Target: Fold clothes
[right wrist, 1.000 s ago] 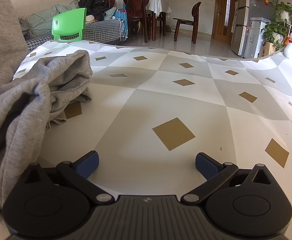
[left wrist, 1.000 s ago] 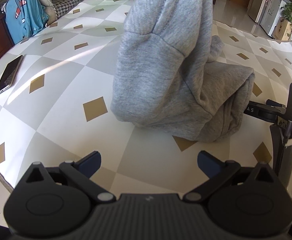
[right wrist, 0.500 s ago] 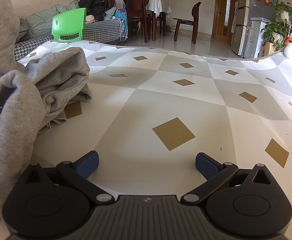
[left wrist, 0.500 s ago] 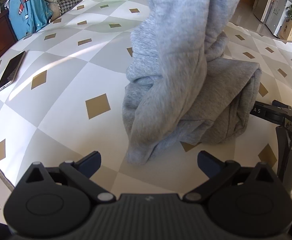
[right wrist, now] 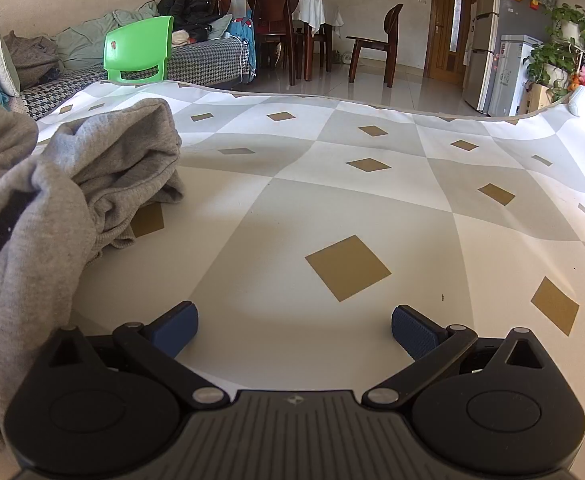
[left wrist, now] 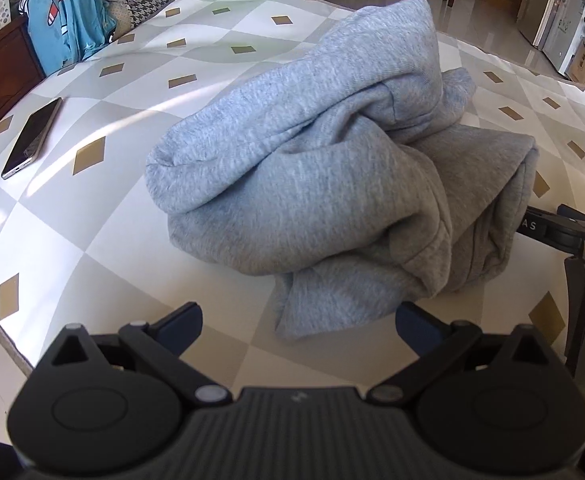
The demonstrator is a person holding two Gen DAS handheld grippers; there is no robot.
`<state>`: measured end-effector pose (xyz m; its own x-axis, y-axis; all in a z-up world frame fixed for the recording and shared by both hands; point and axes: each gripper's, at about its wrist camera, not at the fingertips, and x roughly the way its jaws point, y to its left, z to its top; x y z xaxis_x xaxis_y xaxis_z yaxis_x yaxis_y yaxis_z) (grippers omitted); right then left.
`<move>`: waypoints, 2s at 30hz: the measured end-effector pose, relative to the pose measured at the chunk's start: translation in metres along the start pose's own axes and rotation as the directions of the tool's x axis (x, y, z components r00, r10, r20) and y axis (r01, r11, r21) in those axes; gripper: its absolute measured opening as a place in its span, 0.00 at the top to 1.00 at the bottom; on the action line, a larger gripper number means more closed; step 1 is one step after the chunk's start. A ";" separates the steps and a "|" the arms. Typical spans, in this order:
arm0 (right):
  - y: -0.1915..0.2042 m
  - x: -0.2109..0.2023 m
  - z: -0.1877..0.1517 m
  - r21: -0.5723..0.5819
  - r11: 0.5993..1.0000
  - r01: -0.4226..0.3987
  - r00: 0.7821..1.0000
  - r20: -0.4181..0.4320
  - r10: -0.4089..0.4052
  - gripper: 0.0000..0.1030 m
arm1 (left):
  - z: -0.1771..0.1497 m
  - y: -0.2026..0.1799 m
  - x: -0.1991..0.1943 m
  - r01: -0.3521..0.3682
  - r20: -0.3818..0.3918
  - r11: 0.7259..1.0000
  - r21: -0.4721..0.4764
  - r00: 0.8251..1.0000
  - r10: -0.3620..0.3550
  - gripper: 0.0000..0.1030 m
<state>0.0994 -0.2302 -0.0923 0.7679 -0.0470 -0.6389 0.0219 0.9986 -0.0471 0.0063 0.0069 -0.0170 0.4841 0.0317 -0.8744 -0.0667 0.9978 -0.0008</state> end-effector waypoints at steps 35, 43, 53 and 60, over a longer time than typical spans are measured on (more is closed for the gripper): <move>0.001 0.001 0.001 0.000 1.000 0.001 1.000 -0.001 -0.001 0.00 | 0.011 -0.006 0.022 -0.036 -0.033 0.999 -0.034 0.999 0.035 0.00; 0.000 -0.006 0.004 0.011 1.000 0.010 0.995 -0.102 -0.009 0.00 | 0.013 -0.007 0.028 -0.045 -0.045 0.998 -0.036 0.998 0.044 0.00; -0.001 -0.013 0.010 0.004 1.000 0.011 0.975 -0.223 -0.009 0.01 | 0.013 -0.009 0.026 -0.049 -0.036 0.998 -0.029 0.998 0.048 0.00; 0.006 -0.026 0.010 -0.087 0.996 0.026 0.961 -0.272 -0.049 0.04 | 0.013 -0.012 0.019 -0.051 -0.013 0.998 -0.019 0.999 0.051 0.00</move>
<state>0.0857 -0.2227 -0.0683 0.5627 -0.1002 -0.8206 -0.0136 0.9914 -0.1304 0.0271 -0.0038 -0.0273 0.4691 0.0819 -0.8794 -0.1085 0.9935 0.0346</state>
